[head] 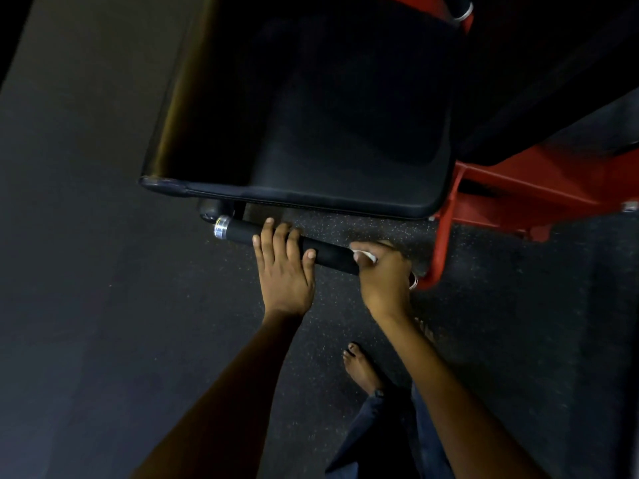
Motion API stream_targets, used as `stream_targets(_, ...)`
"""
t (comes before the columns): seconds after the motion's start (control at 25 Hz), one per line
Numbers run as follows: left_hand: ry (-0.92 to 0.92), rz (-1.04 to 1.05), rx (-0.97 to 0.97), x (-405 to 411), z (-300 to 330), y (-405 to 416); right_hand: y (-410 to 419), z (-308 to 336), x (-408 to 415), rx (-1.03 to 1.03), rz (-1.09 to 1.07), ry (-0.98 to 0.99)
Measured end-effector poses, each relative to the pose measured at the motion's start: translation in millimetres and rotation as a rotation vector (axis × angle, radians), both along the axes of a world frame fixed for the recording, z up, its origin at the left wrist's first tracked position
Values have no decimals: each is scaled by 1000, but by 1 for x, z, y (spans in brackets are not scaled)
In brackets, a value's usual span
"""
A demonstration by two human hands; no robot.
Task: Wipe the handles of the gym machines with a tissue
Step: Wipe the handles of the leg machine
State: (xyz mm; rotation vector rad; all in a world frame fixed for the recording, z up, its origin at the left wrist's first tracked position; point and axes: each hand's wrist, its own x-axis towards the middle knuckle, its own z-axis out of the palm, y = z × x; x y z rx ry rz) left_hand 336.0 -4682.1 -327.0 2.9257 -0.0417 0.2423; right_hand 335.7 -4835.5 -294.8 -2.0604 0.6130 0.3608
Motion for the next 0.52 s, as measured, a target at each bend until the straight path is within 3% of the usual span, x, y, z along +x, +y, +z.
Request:
stream_targets(0.08,10,-3,-10,0,0,1,-9,-7,-8,-37,-69,-8)
stream_targets(0.16,5,-5,-11,-1,0,0,-30,-19,-8,-120,-318,186)
stream_targets(0.24,-5,-9,-18,-1,0,0,-33,-18,-2,-144,-428,314)
stream_targets(0.44,-1,-3,-19,0,-2,0,19,16,16,-80,139,-107)
stream_targets(0.52,7,-9,-13,0,-1,0,13,10,11,-42,238,-238)
